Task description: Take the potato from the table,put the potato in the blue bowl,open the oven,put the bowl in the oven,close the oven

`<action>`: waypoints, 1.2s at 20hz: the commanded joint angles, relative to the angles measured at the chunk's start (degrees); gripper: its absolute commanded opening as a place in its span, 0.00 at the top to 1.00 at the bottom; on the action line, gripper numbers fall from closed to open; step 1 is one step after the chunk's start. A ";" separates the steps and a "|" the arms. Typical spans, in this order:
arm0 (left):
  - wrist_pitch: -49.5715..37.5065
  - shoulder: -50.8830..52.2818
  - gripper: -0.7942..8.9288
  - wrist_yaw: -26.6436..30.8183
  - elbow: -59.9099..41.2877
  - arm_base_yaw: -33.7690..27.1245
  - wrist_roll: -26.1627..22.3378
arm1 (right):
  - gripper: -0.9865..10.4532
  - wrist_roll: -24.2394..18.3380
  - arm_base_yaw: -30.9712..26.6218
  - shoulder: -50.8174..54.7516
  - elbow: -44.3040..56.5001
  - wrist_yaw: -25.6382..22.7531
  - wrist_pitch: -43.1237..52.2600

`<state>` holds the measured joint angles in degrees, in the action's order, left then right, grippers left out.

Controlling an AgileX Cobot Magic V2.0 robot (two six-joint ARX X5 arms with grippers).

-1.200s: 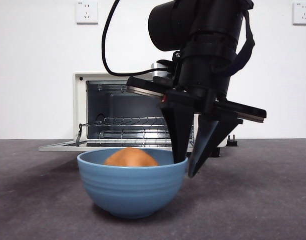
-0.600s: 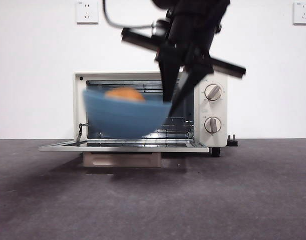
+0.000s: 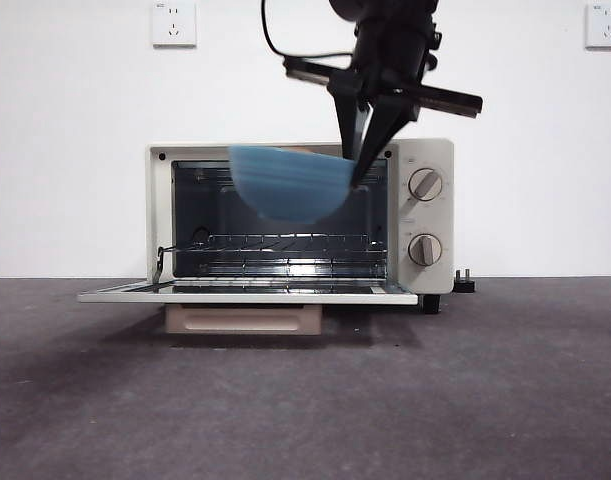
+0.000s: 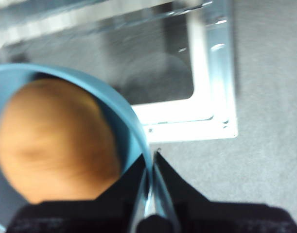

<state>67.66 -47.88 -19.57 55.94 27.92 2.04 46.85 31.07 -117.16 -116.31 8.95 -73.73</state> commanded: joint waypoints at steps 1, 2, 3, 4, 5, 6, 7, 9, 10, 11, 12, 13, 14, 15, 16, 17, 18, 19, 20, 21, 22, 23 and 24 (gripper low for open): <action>-0.48 0.09 0.93 0.17 -0.04 0.15 0.11 | 0.93 5.51 -0.20 -2.12 -1.01 0.00 0.48; -0.48 0.09 0.93 0.17 -0.04 0.15 0.11 | 0.93 6.91 -0.39 -2.80 -1.20 0.28 0.94; -0.50 0.09 0.93 0.15 -0.04 0.15 0.11 | 0.93 8.39 -0.39 -3.37 -1.18 0.55 1.77; -0.55 0.09 0.93 0.17 -0.04 0.15 0.11 | 0.93 9.55 -0.57 -3.76 -1.16 0.70 2.82; -0.68 0.09 0.93 0.17 -0.04 0.15 0.11 | 0.93 11.26 -0.83 -3.89 -1.16 0.59 3.91; -0.96 0.09 0.93 0.17 -0.04 0.15 0.11 | 0.93 13.03 -0.81 -3.98 -1.16 0.13 5.68; -1.31 0.09 0.93 0.17 -0.04 0.15 0.09 | 0.93 15.17 -0.81 -3.98 -1.16 0.13 7.43; -1.55 0.09 0.93 0.15 -0.04 0.15 -0.24 | 0.93 18.12 -0.92 -3.98 -1.16 0.11 9.49; -1.70 0.09 0.93 0.15 -0.04 0.15 -0.63 | 0.93 19.26 -1.16 -3.98 -1.16 0.00 9.90; -1.97 0.09 0.93 0.15 -0.04 0.15 -0.77 | 0.93 20.13 -1.18 -4.24 -1.16 -0.28 10.56; -2.43 0.09 0.93 0.15 -0.04 0.15 -0.77 | 0.93 21.18 -1.18 -4.55 -1.16 -0.44 11.34; -2.84 0.09 0.93 0.13 -0.04 0.15 -0.77 | 0.93 21.99 -1.44 -4.76 -1.16 -0.59 12.13; -3.17 0.09 0.93 0.13 -0.04 0.15 -0.77 | 0.93 22.82 -1.51 -5.29 -1.16 -0.59 13.07; -3.34 0.02 0.93 0.15 -0.04 0.15 -0.77 | 0.93 23.52 -1.51 -5.73 -1.16 -0.55 13.81; -3.43 0.00 0.93 0.15 -0.04 0.15 -0.77 | 0.93 23.71 -1.57 -6.25 -1.16 -0.70 14.34; -3.48 0.00 0.93 0.13 -0.04 0.15 -0.83 | 0.93 23.78 -1.62 -6.62 -1.16 -1.46 14.53; -3.48 0.00 0.93 0.13 -0.04 0.15 -1.14 | 0.93 24.00 -1.75 -6.97 -1.16 -2.25 14.60; -3.48 -0.02 0.93 0.15 -0.04 0.15 -1.46 | 0.93 24.52 -1.86 -7.30 -1.16 -2.73 14.67; -3.48 0.00 0.93 0.13 -0.04 0.15 -1.86 | 0.93 24.85 -1.88 -7.50 -1.16 -2.97 14.88; -3.48 -0.02 0.93 0.15 -0.04 0.15 -2.27 | 0.93 25.03 -2.14 -7.50 -1.16 -3.48 15.23; -3.54 -0.02 0.93 0.13 -0.04 0.15 -2.29 | 0.93 25.16 -2.25 -7.50 -1.16 -4.02 15.39; -3.69 -0.13 0.93 0.13 -0.04 0.15 -2.29 | 0.93 25.24 -2.27 -7.50 -1.16 -4.66 15.43; -3.82 -0.13 0.93 0.13 -0.04 0.15 -2.29 | 0.93 25.24 -2.47 -7.50 -1.16 -4.68 15.43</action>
<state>64.38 -47.94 -19.46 55.94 27.92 0.60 71.42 28.60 -123.48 -117.36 4.71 -58.41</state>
